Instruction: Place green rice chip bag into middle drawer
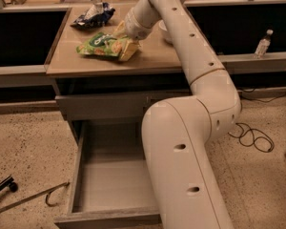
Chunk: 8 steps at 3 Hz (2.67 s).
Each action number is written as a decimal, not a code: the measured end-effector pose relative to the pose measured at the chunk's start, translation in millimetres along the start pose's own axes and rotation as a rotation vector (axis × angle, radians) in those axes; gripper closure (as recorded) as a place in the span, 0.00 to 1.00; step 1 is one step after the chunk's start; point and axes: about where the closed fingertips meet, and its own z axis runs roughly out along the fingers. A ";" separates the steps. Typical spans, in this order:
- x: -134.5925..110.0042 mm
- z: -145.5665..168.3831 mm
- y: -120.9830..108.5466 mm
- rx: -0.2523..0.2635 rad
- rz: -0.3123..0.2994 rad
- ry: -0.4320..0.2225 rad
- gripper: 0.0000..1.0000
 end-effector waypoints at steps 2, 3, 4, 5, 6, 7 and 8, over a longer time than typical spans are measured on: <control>-10.9 -7.0 11.3 -0.030 0.003 -0.041 0.88; -23.5 -26.7 24.8 -0.034 0.015 -0.097 1.00; -43.9 -91.8 33.0 0.076 0.025 -0.138 1.00; -72.9 -169.9 48.9 0.222 0.037 -0.162 1.00; -95.9 -195.7 93.2 0.251 0.040 -0.202 1.00; -106.3 -178.9 149.0 0.219 0.073 -0.307 1.00; -94.3 -165.3 183.3 0.168 0.108 -0.296 1.00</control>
Offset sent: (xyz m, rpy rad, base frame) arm -0.0613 -0.0009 0.0147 0.0561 0.0804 0.0671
